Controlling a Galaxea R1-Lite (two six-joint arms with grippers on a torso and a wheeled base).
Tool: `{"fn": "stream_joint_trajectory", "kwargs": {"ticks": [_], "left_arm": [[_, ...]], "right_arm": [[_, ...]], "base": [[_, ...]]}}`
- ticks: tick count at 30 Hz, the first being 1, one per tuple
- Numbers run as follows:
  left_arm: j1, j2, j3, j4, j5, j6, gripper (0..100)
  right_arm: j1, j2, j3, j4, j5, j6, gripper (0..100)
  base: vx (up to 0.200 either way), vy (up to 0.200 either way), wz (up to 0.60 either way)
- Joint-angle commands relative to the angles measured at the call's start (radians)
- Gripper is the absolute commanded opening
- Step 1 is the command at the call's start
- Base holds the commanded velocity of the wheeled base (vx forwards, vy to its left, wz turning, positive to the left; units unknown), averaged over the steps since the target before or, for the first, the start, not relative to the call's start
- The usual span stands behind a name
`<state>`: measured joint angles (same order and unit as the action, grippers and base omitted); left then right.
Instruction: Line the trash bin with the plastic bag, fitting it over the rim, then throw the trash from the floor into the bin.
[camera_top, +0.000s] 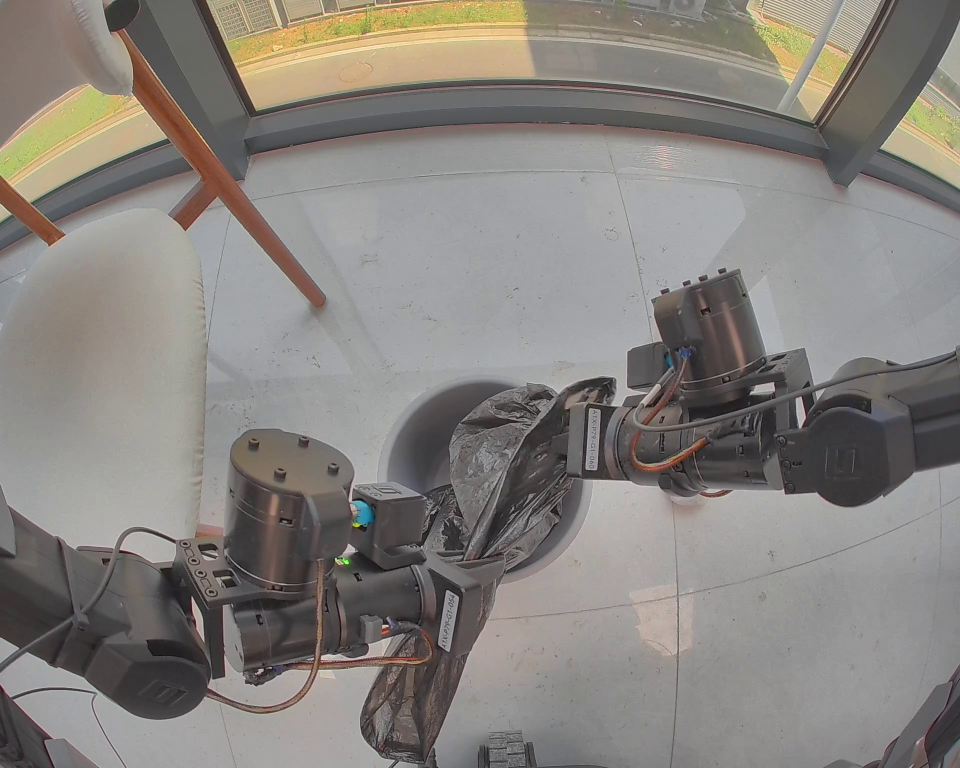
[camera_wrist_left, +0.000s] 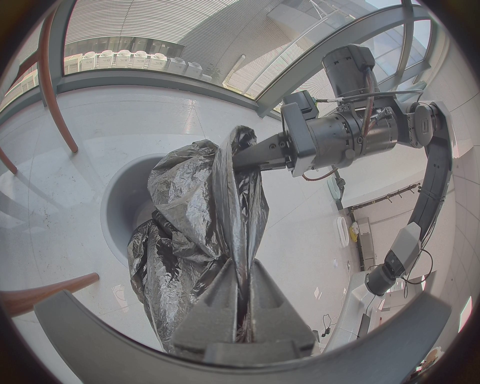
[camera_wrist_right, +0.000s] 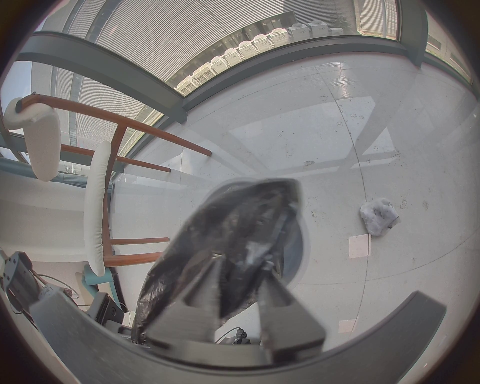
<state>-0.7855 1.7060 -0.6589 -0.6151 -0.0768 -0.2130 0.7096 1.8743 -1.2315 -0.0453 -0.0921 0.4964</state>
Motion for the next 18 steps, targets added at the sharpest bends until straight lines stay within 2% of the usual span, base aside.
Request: {"fn": "stream_joint_trajectory", "kwargs": {"ticks": [1, 8, 16, 17, 18], "left_arm": [[0.002, 0.003, -0.008, 0.000, -0.001, 0.000, 0], [0.002, 0.004, 0.002, 0.000, -0.004, -0.005, 0], [0.003, 0.070, -0.053, 0.000, -0.003, -0.005, 0], [0.003, 0.075, -0.054, 0.000, -0.003, -0.003, 100], [0.003, 0.075, -0.054, 0.000, -0.003, -0.003, 100]], "right_arm": [[0.007, 0.016, 0.000, -0.004, -0.015, 0.001, 0], [0.005, 0.019, 0.003, -0.002, -0.017, 0.002, 0], [-0.030, 0.032, -0.011, -0.001, -0.017, -0.010, 0], [-0.032, 0.032, -0.013, -0.001, -0.018, -0.009, 0], [-0.032, 0.032, -0.013, -0.001, -0.018, -0.009, 0]], "base": [[0.000, 0.000, 0.00], [0.000, 0.000, 0.00], [0.000, 0.000, 0.00], [0.000, 0.000, 0.00], [0.000, 0.000, 0.00]]}}
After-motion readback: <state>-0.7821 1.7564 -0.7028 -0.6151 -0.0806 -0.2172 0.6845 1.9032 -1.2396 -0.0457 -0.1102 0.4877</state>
